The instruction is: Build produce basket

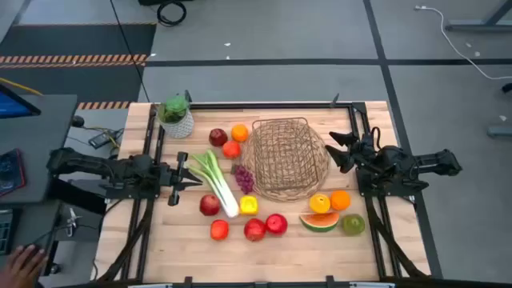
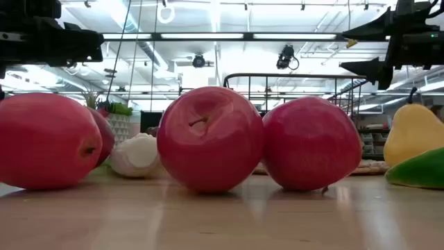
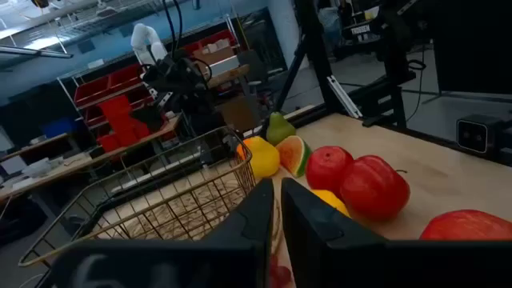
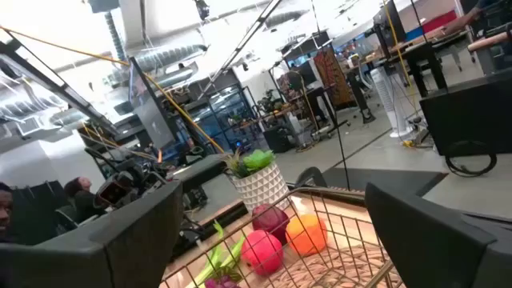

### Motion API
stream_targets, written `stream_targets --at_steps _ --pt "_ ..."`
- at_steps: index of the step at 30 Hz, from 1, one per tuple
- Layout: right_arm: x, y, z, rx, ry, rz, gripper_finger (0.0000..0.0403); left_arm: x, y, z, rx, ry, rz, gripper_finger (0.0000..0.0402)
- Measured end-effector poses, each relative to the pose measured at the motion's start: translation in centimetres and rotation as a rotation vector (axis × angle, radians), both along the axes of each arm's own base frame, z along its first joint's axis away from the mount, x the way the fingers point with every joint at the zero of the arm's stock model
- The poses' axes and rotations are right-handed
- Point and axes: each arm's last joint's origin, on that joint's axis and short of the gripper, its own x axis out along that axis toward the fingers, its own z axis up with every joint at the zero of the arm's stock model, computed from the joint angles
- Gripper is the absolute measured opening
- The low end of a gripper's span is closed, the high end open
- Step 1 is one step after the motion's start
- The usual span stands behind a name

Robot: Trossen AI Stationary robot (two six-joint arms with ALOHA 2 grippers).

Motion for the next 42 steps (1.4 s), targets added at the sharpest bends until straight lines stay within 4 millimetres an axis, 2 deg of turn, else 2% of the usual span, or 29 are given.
stream_targets --at_steps 42 --pt "0.0 0.0 0.0 0.0 0.0 0.0 0.0394 0.0 0.0 0.0 0.0 0.0 0.0 0.0029"
